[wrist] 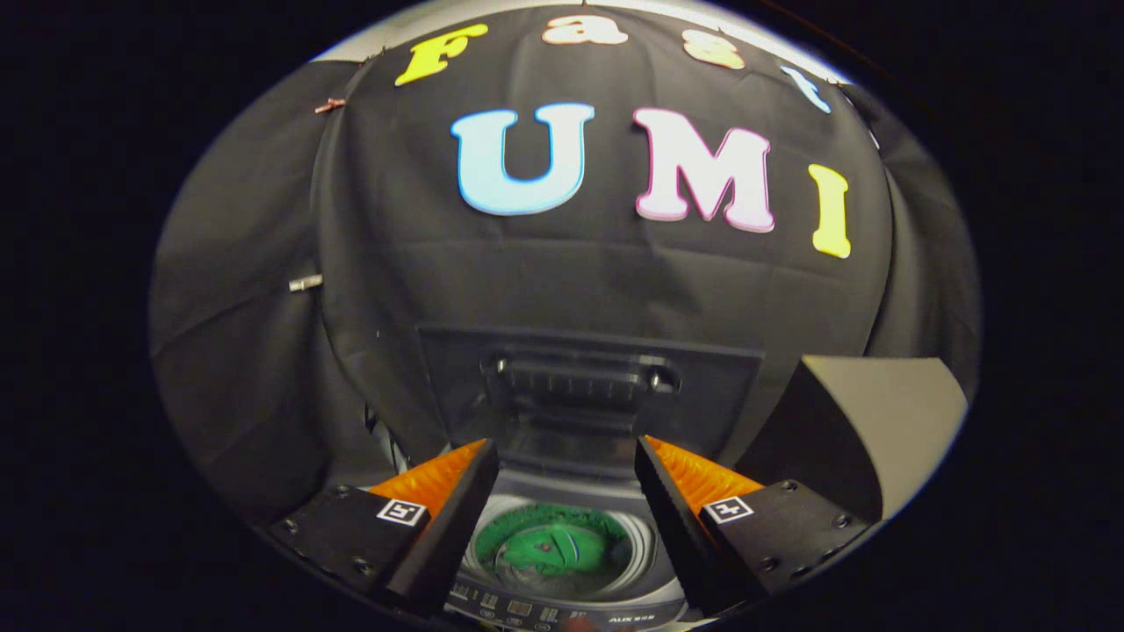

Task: Put the clothes into the washing machine and then close the washing machine lid.

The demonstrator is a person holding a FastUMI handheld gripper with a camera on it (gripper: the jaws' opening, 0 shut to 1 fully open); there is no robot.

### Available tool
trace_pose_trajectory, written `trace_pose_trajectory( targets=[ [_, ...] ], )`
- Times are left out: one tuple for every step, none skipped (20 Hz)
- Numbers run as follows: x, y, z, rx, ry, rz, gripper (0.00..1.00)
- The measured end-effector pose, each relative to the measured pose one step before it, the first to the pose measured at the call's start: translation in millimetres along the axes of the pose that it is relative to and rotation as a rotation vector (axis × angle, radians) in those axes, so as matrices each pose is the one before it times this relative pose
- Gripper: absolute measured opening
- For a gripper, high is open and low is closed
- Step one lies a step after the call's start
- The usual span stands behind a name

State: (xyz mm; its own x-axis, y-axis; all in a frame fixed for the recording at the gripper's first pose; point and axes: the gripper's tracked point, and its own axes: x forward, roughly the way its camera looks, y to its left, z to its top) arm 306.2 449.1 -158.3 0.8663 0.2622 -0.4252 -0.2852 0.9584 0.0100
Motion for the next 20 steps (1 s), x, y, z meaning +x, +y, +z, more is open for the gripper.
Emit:
trace_pose_trajectory(
  targets=[
    [0.77,-1.04,17.68,0.01372,-0.03575,-0.00204,0.99],
    [5.13,0.78,13.93,0.01545,-0.02324,-0.00008,0.98],
    [6.33,0.92,12.92,0.01769,-0.01718,0.00106,0.98],
    [9.30,0.87,10.74,0.01062,-0.01513,0.00529,0.98],
    [8.91,-0.29,10.55,0.00038,-0.01578,0.00178,0.98],
    [8.08,-6.70,8.35,-0.00658,-0.01208,-0.01536,0.98],
    [10.46,-8.31,8.53,-0.00903,-0.01749,-0.02471,0.98],
    [9.26,-5.35,9.51,-0.00585,-0.02676,-0.01833,0.98],
    [10.18,-4.75,7.11,0.00008,-0.02697,-0.01921,0.98],
    [9.71,-2.45,2.08,-0.00355,-0.01578,-0.01351,0.99],
    [10.15,-3.80,-1.66,-0.00924,0.00272,-0.01256,0.98],
    [9.07,-2.25,-6.92,-0.00200,0.01890,-0.00483,0.98],
    [9.44,0.98,-9.66,0.00673,0.03727,0.00585,0.98],
    [9.39,1.36,-11.72,0.01426,0.04381,0.00482,0.98],
    [8.83,-1.10,-13.20,0.01318,0.04337,0.00190,0.98],
    [7.67,-2.63,-8.97,0.01147,0.02447,-0.00402,0.98],
    [7.10,-5.54,-5.31,0.00241,0.00963,-0.01477,0.99],
    [6.32,-6.89,-2.02,-0.00751,0.00421,-0.02127,0.99],
    [5.62,-3.93,-2.61,-0.01270,0.00856,-0.01331,0.99],
    [6.01,-2.07,-5.79,-0.01029,0.01370,-0.00796,0.99]
  ],
)
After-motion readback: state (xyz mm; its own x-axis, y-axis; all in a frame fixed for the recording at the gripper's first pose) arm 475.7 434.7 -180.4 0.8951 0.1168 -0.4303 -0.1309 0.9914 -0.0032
